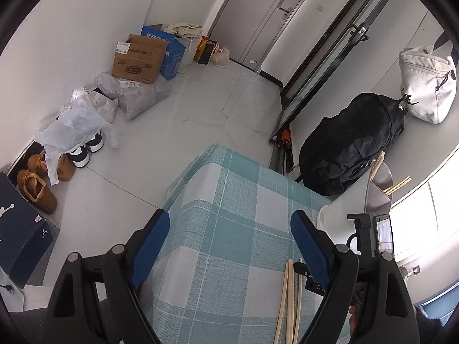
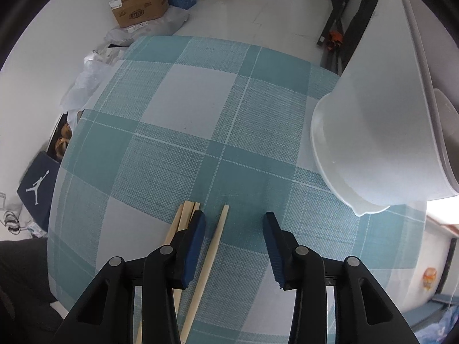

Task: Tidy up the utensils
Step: 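Lower both open tools back to the remaining chopsticks on the cloth, then close the right tool on a chopstick while the left tool grasps another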

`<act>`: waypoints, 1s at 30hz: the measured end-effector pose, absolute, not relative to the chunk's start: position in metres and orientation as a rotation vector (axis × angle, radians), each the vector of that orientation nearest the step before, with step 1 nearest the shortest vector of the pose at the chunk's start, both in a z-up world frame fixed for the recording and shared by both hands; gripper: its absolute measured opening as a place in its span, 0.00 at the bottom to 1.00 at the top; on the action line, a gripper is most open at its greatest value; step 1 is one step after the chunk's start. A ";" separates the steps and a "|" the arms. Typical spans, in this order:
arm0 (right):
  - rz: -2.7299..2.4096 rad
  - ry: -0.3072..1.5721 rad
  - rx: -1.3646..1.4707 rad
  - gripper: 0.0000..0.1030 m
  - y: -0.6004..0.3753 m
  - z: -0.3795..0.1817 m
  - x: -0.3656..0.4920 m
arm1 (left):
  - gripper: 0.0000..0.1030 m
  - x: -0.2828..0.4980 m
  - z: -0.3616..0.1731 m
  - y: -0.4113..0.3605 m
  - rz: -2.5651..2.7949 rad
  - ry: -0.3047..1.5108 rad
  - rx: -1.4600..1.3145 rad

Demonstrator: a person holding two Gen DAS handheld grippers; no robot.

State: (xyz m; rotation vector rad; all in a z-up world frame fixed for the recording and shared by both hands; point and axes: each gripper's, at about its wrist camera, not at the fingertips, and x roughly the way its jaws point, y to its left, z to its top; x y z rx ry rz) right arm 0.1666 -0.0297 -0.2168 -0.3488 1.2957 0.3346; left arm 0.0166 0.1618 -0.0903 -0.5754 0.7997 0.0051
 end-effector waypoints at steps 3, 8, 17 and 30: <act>0.347 1.286 -0.350 0.25 -0.029 -0.215 0.165 | 0.81 0.017 -0.092 0.165 0.013 0.806 -0.585; 0.362 1.274 -0.291 0.03 -0.034 -0.212 0.167 | 0.81 0.016 -0.092 0.162 0.029 0.797 -0.556; 0.419 1.129 -0.139 0.03 -0.057 -0.173 0.149 | 0.81 0.022 -0.109 0.134 -0.013 0.885 -0.419; 0.545 0.845 0.074 0.03 -0.122 -0.110 0.102 | 0.81 0.007 -0.139 0.056 -0.154 1.170 -0.084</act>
